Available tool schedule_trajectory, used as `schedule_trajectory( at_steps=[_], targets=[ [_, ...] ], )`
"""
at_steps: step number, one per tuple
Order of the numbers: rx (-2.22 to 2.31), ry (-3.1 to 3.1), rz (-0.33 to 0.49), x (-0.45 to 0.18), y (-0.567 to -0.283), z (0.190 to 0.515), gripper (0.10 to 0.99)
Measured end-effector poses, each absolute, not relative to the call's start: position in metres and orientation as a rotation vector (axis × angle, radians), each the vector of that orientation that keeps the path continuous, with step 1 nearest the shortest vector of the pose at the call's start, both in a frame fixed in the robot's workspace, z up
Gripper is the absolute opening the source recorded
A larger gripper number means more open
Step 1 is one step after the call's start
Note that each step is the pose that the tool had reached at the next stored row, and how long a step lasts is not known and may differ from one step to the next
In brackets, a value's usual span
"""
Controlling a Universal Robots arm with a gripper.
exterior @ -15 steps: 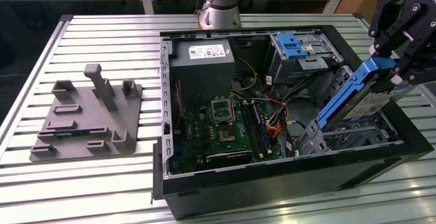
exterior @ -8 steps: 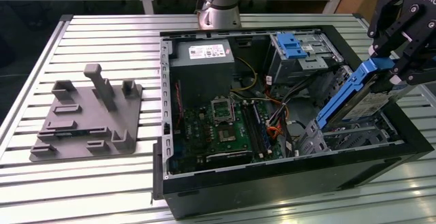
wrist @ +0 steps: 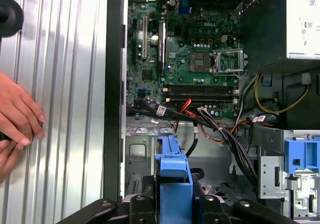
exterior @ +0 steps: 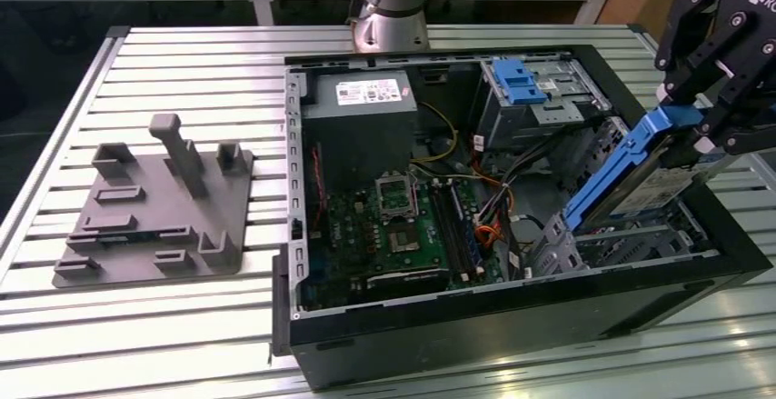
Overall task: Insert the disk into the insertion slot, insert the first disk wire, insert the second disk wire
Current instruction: 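Insert the disk into the insertion slot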
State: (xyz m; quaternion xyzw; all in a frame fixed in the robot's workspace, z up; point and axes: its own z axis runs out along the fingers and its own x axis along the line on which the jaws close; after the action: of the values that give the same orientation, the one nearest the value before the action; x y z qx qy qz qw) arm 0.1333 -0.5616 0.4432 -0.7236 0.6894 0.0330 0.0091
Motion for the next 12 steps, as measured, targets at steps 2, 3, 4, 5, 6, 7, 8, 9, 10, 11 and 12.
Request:
schedule_trajectory(
  at_steps=[2,3,4,5,6,7,8,9,10,11,12],
  targets=[
    [-2.260,2.153,0.103,0.1332,-0.5617,0.4420,0.365],
    [-2.260,2.153,0.103,0.1332,-0.5617,0.4415,0.365],
    [-2.260,2.153,0.103,0.1331,-0.5617,0.4409,0.365],
    [-2.260,2.153,0.103,0.1331,-0.5617,0.4403,0.365],
    [-2.260,2.153,0.103,0.1331,-0.5617,0.4396,0.365],
    [-2.260,2.153,0.103,0.1331,-0.5617,0.4390,0.365],
    [-2.260,2.153,0.103,0.1331,-0.5617,0.4383,0.365],
    [-2.260,2.153,0.103,0.1331,-0.5617,0.4375,0.365],
    [-2.260,2.153,0.103,0.1331,-0.5617,0.4366,0.365],
    [-2.260,2.153,0.103,0.1331,-0.5617,0.4358,0.365],
    [-2.260,2.153,0.103,0.1331,-0.5617,0.4349,0.365]
  ],
)
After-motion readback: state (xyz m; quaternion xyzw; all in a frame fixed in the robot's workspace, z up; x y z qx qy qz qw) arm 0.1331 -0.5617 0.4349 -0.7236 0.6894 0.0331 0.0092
